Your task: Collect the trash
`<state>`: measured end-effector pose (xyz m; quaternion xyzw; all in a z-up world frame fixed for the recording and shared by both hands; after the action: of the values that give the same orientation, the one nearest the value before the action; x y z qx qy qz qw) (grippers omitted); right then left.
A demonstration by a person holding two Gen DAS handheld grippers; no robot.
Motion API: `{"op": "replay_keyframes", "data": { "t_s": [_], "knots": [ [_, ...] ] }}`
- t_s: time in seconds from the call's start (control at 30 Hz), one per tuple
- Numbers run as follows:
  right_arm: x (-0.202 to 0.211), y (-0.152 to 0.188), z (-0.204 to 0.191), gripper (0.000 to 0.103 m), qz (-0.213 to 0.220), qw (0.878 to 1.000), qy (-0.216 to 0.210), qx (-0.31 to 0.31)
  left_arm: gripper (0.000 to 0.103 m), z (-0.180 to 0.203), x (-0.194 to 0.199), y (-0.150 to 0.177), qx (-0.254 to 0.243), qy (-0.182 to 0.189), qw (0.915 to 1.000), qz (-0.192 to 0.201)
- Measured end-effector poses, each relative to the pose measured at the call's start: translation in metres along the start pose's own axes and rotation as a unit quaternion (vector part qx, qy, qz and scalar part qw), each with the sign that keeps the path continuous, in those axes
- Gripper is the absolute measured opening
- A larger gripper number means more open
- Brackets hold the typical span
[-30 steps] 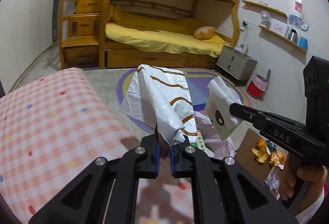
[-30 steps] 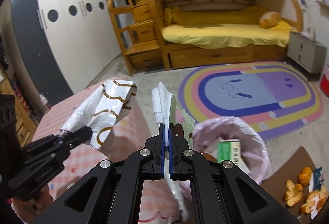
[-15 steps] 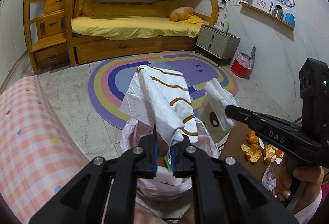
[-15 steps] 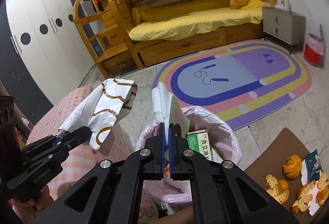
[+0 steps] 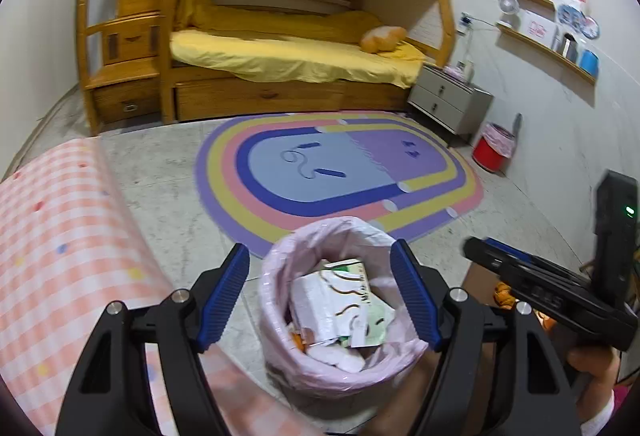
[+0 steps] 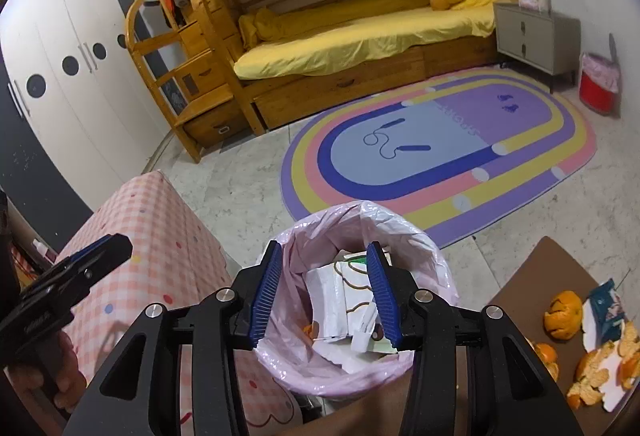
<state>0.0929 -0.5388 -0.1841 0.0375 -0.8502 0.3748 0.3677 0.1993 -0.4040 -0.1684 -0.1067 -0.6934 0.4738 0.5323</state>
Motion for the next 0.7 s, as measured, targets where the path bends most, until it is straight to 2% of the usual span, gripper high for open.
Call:
{"op": "replay_keyframes", "data": {
  "t_s": [0.07, 0.17, 0.2, 0.4, 0.6, 0.7],
  "knots": [
    [0.017, 0.003, -0.009, 0.054, 0.006, 1.0, -0.001, 0.005, 0.071, -0.011, 0.014, 0.001, 0.006, -0.019, 0.9998, 0.002],
    [0.04, 0.006, -0.024, 0.076, 0.012, 1.0, -0.006, 0.013, 0.078, -0.026, 0.035, 0.002, 0.017, -0.052, 0.9985, 0.001],
    [0.047, 0.008, -0.03, 0.088, 0.015, 1.0, -0.008, 0.016, 0.08, -0.032, 0.044, 0.005, 0.02, -0.064, 0.9978, 0.0],
    [0.089, 0.025, -0.073, 0.093, 0.013, 0.999, -0.027, 0.042, 0.096, -0.067, 0.111, 0.027, 0.052, -0.123, 0.991, -0.012],
    [0.122, 0.06, -0.125, 0.094, -0.019, 0.995, -0.066, 0.073, 0.096, -0.088, 0.183, 0.062, 0.091, -0.187, 0.9769, -0.046],
    [0.139, 0.079, -0.152, 0.095, -0.024, 0.991, -0.082, 0.1, 0.096, -0.09, 0.214, 0.075, 0.103, -0.2, 0.9731, -0.048]
  ]
}}
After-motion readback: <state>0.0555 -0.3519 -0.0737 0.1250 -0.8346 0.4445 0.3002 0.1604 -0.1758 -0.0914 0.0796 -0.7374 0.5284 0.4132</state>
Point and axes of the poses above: each gripper's, at about its wrist camera, not at the fingertips, and x roughly against the way its jaws point, z to its right, y to its underside, the point moved 9 cm from there along -x, roughly the way its jaws point, and after that the axes turned 13 degrees about -x, right-handed, at the moved point
